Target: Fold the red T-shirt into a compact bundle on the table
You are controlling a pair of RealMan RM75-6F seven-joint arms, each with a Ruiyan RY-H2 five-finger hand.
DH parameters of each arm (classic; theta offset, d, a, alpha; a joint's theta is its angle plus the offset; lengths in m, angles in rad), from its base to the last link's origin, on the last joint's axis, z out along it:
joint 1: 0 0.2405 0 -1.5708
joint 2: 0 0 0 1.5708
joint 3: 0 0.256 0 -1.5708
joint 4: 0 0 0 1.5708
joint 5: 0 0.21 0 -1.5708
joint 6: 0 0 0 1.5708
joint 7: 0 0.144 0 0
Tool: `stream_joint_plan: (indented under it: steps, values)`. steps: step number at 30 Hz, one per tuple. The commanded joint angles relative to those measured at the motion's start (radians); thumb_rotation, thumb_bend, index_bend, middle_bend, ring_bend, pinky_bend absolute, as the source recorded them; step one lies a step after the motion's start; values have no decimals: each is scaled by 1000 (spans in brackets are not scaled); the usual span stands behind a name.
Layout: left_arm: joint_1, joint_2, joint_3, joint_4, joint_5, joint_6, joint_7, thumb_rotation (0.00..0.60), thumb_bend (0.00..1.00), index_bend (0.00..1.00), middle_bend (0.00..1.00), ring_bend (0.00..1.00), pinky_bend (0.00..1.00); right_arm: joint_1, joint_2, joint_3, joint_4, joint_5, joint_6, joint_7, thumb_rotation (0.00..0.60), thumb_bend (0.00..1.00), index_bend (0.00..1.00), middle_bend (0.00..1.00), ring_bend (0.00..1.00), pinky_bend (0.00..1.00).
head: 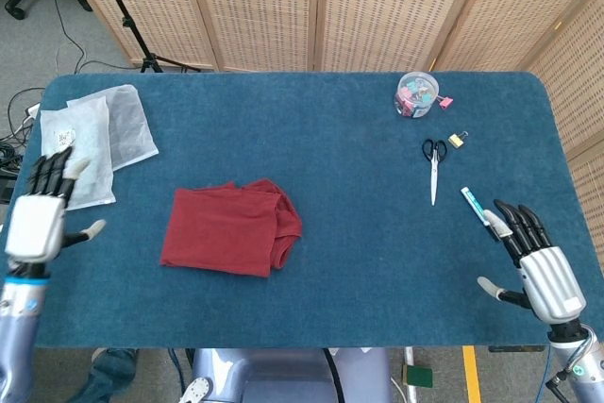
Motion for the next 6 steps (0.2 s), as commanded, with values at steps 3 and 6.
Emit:
stream_joint_plan:
  steps: [3, 6]
  values:
    - [105, 45, 34, -14, -25, 36, -82, 600, 0, 0, 0, 0, 0, -11, -21, 19, -4, 41, -9, -89, 600, 0, 0, 0, 0, 0]
    - [127, 61, 29, -36, -28, 33, -84, 600, 0, 0, 0, 0, 0, -17, -27, 27, -13, 59, -12, -134, 600, 0, 0, 0, 0, 0]
